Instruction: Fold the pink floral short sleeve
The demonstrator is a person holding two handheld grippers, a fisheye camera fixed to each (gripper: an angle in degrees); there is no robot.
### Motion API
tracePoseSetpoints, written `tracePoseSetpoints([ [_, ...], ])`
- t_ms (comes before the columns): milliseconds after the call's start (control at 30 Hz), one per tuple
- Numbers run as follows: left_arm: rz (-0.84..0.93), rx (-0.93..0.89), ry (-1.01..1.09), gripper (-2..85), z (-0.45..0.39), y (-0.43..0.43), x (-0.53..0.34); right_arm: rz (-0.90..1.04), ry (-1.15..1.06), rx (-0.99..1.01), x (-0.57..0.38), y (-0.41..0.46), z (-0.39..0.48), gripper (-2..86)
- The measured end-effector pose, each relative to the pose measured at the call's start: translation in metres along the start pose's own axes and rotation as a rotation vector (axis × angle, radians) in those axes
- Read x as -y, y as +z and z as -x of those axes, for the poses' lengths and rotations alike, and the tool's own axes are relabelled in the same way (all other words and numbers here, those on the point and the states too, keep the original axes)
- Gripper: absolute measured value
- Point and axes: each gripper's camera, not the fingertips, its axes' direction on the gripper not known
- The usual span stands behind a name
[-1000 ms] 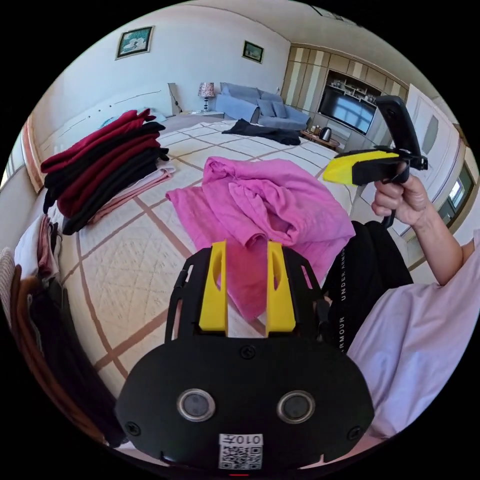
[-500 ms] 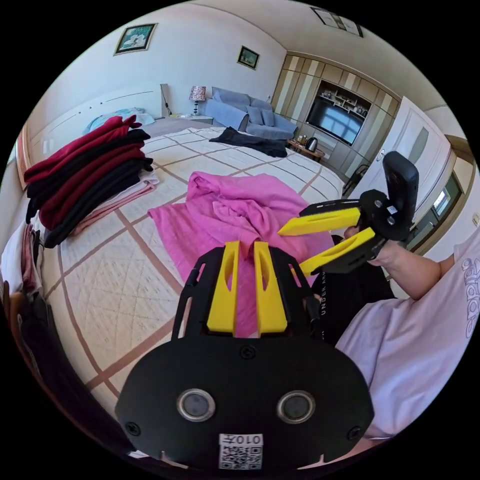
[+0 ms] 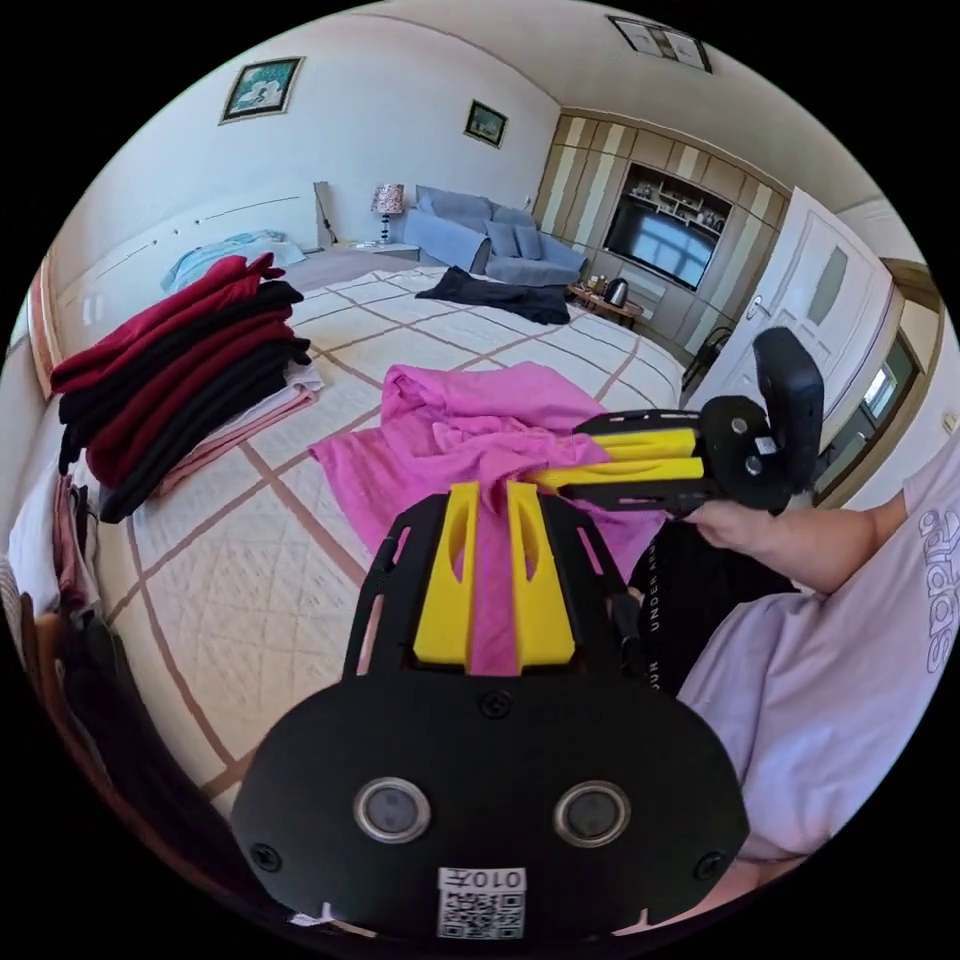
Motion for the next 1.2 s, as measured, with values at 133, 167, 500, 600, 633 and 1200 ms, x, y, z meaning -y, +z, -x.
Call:
tracePoseSetpoints([
  [133,0.021,0.101,0.049,12.8,-0.006,-0.008,-0.003,-0.037,0.113,0.111,-0.005,-0.015,-0.029,5.4],
  [167,0.04,0.046,0.005,13.9,-0.001,-0.004,-0.003,-0.043,0.127,0.122,-0.006,-0.016,-0.033,5.4],
  [500,-0.124,-0.556,-0.326,19.5,0.087,0.036,-0.001,-0.079,0.135,0.185,-0.021,-0.024,-0.054,5.4],
  [600,-0.122,-0.619,-0.401,20.0,0.109,0.048,0.008,-0.083,0.119,0.174,-0.022,-0.024,-0.054,5.4],
  [633,-0.127,-0.637,-0.415,19.9,0.113,0.05,0.01,-0.082,0.108,0.165,-0.021,-0.024,-0.053,5.4],
  [1200,0.097,-0.357,-0.128,9.0,0.097,0.022,0.085,-0.1,-0.109,0.026,0.017,-0.055,-0.015,5.6],
])
